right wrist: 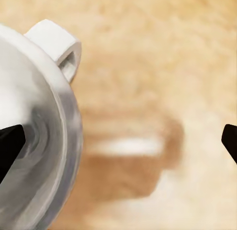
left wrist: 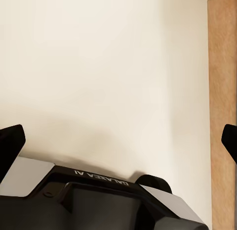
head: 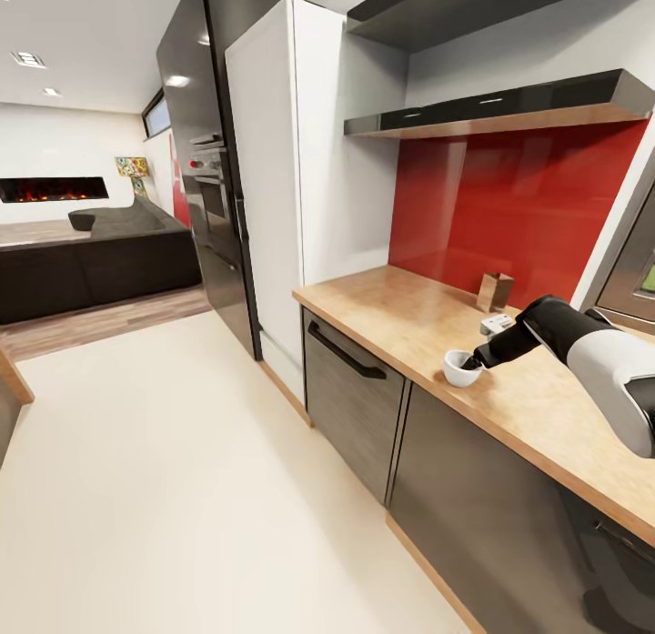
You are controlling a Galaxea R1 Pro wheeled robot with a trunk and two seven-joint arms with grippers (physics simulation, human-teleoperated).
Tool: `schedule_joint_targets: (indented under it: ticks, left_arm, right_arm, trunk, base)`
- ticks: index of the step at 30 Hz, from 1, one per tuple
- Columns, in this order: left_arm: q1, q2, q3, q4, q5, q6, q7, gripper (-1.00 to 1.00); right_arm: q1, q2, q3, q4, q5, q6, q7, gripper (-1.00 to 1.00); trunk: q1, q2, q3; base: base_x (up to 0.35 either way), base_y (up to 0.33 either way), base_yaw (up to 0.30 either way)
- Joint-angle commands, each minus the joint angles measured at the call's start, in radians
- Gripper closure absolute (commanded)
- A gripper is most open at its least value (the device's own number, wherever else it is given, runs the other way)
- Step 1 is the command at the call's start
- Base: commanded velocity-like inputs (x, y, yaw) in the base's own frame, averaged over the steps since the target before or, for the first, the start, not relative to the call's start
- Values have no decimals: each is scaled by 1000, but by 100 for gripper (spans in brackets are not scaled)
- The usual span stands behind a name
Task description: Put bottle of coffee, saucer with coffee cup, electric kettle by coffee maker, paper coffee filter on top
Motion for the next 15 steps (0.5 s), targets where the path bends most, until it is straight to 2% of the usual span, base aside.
schedule_joint_targets:
  ticks: [1, 15]
  left_arm:
    - [0, 0, 4, 0, 6, 6, -6, -100]
    - [0, 0, 5, 0, 6, 6, -6, -100]
  right_arm:
    - [0, -1, 7, -2, -1, 5, 5, 100]
    - [0, -1, 7, -2, -1, 5, 7, 100]
  trunk:
    - [0, 0, -1]
    - [0, 0, -1]
  base:
    - [0, 0, 0]
    - [0, 0, 0]
